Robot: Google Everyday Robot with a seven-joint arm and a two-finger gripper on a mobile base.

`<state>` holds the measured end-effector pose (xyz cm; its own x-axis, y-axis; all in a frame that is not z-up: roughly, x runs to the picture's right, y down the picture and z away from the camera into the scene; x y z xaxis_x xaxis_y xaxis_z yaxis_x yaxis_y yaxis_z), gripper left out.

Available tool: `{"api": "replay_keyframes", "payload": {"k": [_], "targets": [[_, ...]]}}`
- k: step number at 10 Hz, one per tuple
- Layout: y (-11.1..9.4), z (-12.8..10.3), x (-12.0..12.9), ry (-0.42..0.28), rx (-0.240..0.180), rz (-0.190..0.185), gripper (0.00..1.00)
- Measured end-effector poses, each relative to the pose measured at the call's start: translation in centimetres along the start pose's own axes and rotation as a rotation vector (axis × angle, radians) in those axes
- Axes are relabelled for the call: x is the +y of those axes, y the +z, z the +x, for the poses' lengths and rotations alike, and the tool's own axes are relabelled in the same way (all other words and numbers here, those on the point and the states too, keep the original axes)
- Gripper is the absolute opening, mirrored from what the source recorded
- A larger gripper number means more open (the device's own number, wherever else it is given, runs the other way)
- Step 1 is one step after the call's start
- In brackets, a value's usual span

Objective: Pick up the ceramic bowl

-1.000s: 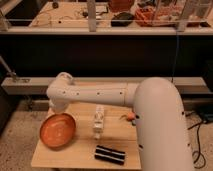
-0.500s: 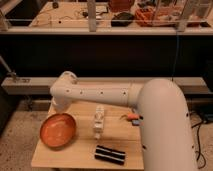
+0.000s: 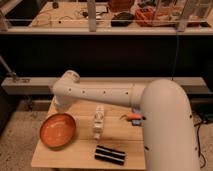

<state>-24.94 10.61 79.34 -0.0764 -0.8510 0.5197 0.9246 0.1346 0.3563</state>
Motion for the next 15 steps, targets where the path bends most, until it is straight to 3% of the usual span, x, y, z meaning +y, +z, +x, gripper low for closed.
{"api": "replay_keyframes", "payload": {"k": [8, 10, 12, 15], "targets": [[-0.1, -0.5, 2.0, 0.017, -0.013, 0.026, 0.02], [0.1, -0.6, 2.2, 0.019, -0.019, 0.032, 0.08], [0.2, -0.5, 2.7, 0.023, -0.025, 0.038, 0.02], [0.7, 0.3, 3.0, 0.024, -0.029, 0.048, 0.02]]}}
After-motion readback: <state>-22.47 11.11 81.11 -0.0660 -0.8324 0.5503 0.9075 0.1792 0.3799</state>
